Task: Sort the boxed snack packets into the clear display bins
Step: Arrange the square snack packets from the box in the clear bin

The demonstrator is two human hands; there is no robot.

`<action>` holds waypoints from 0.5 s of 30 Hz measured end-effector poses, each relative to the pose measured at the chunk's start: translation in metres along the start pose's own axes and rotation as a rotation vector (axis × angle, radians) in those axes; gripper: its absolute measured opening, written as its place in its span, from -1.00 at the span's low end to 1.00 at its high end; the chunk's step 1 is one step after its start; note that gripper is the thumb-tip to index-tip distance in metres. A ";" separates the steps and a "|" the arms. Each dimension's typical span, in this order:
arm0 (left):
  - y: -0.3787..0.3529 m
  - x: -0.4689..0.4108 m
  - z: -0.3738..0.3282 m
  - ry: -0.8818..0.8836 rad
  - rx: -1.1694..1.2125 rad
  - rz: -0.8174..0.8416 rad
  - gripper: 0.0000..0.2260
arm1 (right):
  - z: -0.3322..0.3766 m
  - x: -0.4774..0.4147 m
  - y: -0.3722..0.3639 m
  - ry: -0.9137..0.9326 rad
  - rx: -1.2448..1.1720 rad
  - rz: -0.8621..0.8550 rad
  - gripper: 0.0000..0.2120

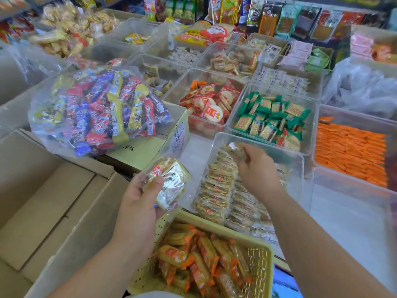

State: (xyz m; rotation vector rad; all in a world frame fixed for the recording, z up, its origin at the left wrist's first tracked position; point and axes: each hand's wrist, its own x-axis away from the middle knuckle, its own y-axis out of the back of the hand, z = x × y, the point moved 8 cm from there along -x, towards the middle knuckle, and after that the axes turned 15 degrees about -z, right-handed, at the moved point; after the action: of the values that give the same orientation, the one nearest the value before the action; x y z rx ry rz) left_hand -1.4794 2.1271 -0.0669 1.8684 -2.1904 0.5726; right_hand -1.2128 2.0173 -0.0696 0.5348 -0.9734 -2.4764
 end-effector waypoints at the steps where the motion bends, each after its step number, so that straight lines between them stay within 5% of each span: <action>1: 0.004 0.000 0.001 0.006 0.002 -0.004 -0.78 | -0.006 -0.012 -0.012 0.006 0.079 0.050 -0.65; 8: 0.022 0.000 0.004 0.043 0.023 0.011 -0.81 | -0.019 -0.025 -0.089 0.113 0.387 0.489 -0.56; 15: 0.031 -0.001 -0.001 0.047 0.029 0.032 -0.81 | -0.019 -0.016 -0.096 0.193 0.445 0.621 -0.48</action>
State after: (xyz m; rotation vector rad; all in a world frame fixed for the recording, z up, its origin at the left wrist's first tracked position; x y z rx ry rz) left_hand -1.5095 2.1323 -0.0711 1.8188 -2.1971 0.6503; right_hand -1.2139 2.0791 -0.1476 0.4967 -1.3690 -1.6395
